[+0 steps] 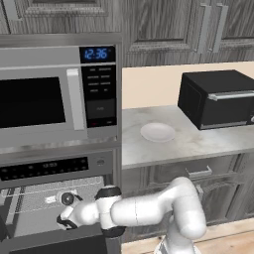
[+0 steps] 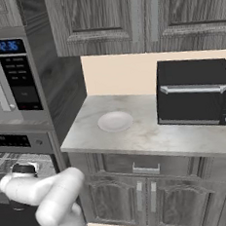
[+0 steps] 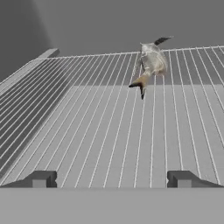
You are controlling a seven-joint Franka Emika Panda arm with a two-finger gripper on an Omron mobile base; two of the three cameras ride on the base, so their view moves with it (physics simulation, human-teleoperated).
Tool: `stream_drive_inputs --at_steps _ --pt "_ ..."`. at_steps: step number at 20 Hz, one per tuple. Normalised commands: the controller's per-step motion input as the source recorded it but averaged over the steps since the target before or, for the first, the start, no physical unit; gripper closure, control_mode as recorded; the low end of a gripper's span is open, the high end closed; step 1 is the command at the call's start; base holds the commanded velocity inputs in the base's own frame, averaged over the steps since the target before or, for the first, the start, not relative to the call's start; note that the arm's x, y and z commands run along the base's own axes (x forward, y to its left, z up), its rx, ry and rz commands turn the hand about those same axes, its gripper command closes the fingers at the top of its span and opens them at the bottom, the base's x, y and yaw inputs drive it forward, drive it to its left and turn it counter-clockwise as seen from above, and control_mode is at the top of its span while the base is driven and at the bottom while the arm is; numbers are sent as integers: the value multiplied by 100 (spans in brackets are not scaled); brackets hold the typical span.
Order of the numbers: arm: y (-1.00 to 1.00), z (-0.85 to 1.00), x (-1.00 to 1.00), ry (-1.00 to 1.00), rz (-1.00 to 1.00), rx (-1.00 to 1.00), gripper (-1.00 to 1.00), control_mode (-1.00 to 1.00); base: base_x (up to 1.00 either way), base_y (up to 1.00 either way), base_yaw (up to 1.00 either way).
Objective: Take the fish from the oven and place it on the plate on the counter.
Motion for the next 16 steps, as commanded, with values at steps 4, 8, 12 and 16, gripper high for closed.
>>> stream_drive_inputs --at_steps 4,8,12,16 --pt "1 -98 -18 -9 0 0 -100 -100 0 0 0" --pt "7 -95 -38 -5 0 0 -100 -100 0 0 0" --pt "13 -80 -61 -17 0 0 -100 -100 0 0 0" --pt "6 -96 -62 -12 0 0 -100 -100 0 0 0"
